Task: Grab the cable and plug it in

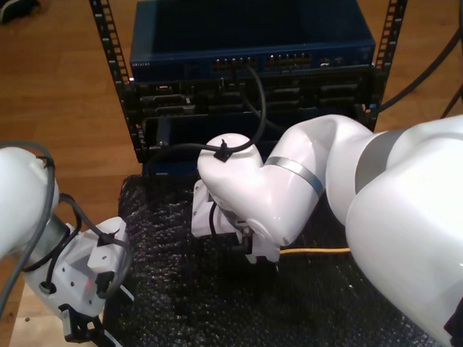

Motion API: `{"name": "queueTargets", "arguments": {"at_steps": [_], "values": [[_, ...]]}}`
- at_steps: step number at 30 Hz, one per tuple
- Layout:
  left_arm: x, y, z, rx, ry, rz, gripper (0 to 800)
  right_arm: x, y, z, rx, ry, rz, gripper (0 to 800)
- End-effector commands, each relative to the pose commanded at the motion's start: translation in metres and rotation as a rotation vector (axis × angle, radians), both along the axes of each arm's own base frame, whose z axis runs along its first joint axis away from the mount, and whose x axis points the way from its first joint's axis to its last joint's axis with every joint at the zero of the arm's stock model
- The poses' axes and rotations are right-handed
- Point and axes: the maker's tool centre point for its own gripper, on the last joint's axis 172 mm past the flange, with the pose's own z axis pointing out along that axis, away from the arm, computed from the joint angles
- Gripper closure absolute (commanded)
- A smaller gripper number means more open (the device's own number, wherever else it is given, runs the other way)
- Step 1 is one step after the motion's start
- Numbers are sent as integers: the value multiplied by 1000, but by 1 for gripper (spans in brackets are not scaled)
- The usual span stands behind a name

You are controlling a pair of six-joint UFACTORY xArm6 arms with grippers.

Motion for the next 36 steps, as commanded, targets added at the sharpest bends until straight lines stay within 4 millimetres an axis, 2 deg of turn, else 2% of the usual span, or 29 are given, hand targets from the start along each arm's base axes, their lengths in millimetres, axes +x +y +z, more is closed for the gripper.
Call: {"name": "queueTargets", "arguments": {"at_steps": [10,13,29,36], "values": [[0,0,0,-1,0,1,0,-1,0,-1,1,1,1,401],[0,0,0,0,0,0,0,-1,0,-1,1,1,1,459],[0,0,0,0,0,0,0,-1,-1,1,0,-1,3,537],[1,0,1,-1,-2,1,0,-1,0,3,3,-5,4,537]]}}
